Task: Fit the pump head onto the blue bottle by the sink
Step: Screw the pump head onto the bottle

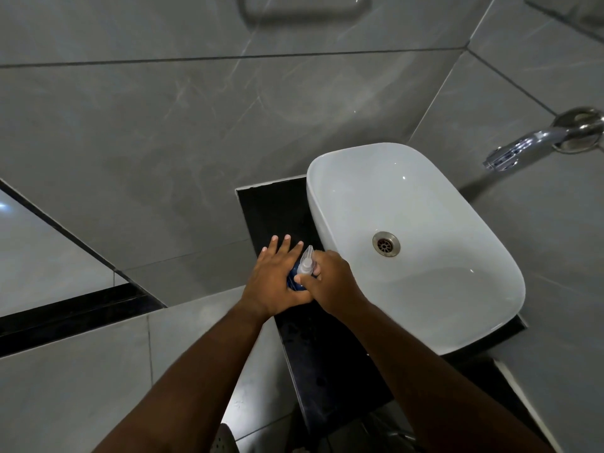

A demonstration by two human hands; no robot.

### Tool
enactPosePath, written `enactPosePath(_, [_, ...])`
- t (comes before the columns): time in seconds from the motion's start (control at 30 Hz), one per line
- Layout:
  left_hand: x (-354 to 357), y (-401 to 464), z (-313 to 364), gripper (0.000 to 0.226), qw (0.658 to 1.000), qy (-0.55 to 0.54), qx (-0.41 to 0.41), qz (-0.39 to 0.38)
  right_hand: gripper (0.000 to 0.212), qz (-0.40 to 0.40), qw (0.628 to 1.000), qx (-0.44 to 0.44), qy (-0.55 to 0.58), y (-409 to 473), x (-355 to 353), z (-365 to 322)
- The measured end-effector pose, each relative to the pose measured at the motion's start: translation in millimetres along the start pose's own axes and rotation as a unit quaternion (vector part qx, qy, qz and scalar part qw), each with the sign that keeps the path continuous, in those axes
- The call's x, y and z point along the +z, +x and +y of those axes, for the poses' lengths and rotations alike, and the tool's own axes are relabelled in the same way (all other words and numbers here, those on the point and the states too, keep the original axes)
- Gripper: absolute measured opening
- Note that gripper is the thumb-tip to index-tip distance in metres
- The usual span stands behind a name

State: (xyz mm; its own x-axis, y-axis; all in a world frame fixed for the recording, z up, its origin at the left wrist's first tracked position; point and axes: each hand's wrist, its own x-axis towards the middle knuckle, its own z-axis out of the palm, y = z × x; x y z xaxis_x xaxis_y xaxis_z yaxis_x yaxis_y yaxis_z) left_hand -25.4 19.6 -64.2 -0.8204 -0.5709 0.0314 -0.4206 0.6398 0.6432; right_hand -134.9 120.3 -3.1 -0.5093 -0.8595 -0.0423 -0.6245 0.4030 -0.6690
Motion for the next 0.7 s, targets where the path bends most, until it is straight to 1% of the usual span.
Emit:
enactPosePath(0.07, [1, -1, 0, 0.097, 1.000, -0.005, 0.002, 0.004, 0.020, -0.008, 1.000, 0.002, -0.001, 2, -2, -1])
enactPosePath(0.2, [1, -1, -1, 0.097, 1.000, 0.003, 0.015, 0.017, 0.019, -0.011, 1.000, 0.016, 0.001, 3, -3, -5])
enactPosePath(0.4, [-2, 2, 1, 0.092, 0.999, 0.024, 0.020, 0.010, 0.017, 0.044, 0.998, 0.021, -0.040, -9, 4, -16])
enactPosePath(0.5, [-3, 2, 1, 0.089, 0.999, 0.033, 0.026, 0.010, 0.023, 0.063, 0.996, 0.040, -0.053, -13, 9, -21])
enactPosePath(0.63, [-2, 1, 2, 0.084, 0.998, 0.047, 0.024, 0.019, 0.029, 0.031, 0.998, 0.047, -0.038, -15, 0, -22])
enactPosePath(0.7, [-1, 2, 1, 0.086, 0.998, 0.056, 0.023, 0.016, 0.032, 0.038, 0.998, 0.037, -0.045, -14, -7, -24])
